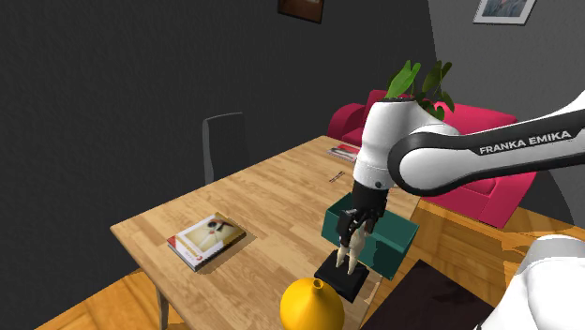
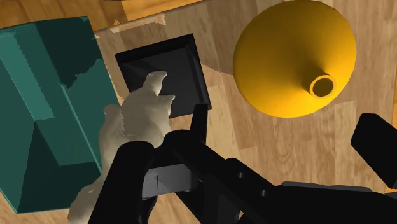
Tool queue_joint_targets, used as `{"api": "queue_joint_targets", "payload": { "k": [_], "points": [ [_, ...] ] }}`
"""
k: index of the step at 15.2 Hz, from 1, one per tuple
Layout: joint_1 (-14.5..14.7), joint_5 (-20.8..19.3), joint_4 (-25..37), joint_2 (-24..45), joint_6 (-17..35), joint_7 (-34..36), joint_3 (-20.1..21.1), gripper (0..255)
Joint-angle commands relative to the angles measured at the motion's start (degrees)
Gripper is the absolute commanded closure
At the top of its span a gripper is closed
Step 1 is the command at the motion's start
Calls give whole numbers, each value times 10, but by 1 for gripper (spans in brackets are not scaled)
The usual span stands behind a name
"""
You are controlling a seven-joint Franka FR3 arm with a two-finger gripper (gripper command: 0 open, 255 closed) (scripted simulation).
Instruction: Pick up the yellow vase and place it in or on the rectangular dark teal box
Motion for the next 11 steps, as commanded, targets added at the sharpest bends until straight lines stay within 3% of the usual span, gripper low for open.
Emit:
{"api": "queue_joint_targets", "payload": {
  "k": [1,5,9,11],
  "points": [
    [7,6,-4,39,46,20,22,0],
    [14,3,3,123,122,62,63,0],
    [14,-25,25,217,193,116,101,0],
    [13,-30,24,229,206,122,104,0]
  ]
}}
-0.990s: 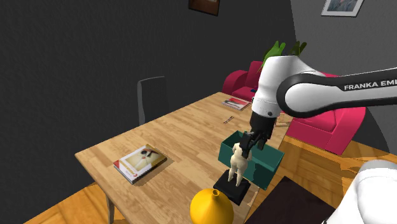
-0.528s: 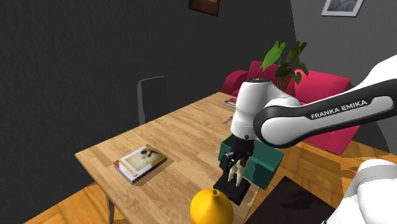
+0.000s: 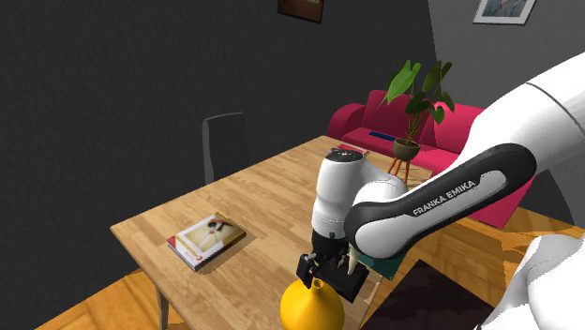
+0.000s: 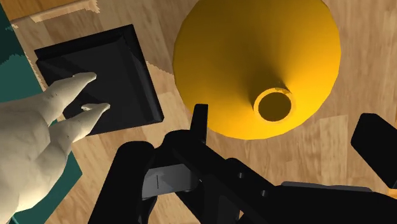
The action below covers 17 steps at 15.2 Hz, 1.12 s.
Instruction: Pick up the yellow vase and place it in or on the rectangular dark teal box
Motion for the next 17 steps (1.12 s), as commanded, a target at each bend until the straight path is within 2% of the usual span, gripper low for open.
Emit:
{"api": "queue_joint_targets", "payload": {
  "k": [1,6,14,15,17],
  "points": [
    [-1,-7,-3,18,21,9,4,0],
    [-5,-29,-12,63,73,25,9,0],
    [-5,-29,-12,63,73,25,8,0],
    [-5,-29,-12,63,73,25,8,255],
    [-5,-29,-12,63,73,25,8,255]
  ]
}}
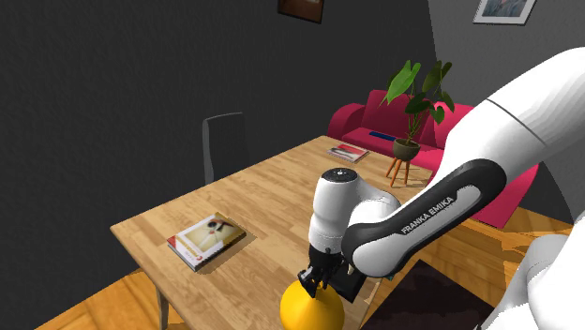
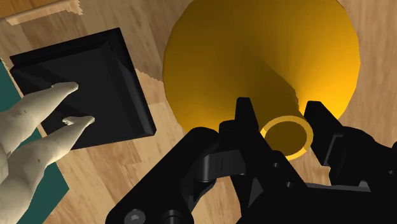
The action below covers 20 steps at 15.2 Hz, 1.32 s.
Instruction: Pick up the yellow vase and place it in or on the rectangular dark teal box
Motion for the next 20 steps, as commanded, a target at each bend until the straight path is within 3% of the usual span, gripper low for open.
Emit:
{"api": "queue_joint_targets", "payload": {
  "k": [1,7,20],
  "points": [
    [0,0,0,0,0,0,0,255],
    [0,0,0,0,0,0,0,255],
    [10,40,27,-98,-122,-30,-11,255]
  ]
}}
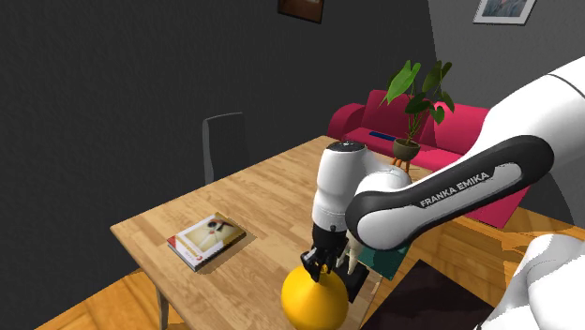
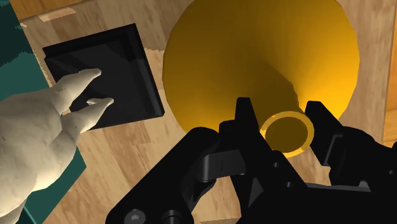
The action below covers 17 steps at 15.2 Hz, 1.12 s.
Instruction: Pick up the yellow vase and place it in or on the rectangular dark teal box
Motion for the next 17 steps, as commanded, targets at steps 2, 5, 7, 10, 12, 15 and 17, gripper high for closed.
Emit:
{"api": "queue_joint_targets", "payload": {
  "k": [2,5,7,10,12,15,17],
  "points": [
    [2,5,9,-20,-28,-5,-4,255],
    [3,8,19,-38,-56,-8,-7,255],
    [4,10,27,-48,-74,-9,-10,255],
    [4,12,39,-63,-100,-11,-13,255],
    [5,12,48,-72,-118,-12,-16,255],
    [5,13,62,-84,-144,-13,-19,255],
    [5,13,72,-91,-161,-14,-21,255]
  ]
}}
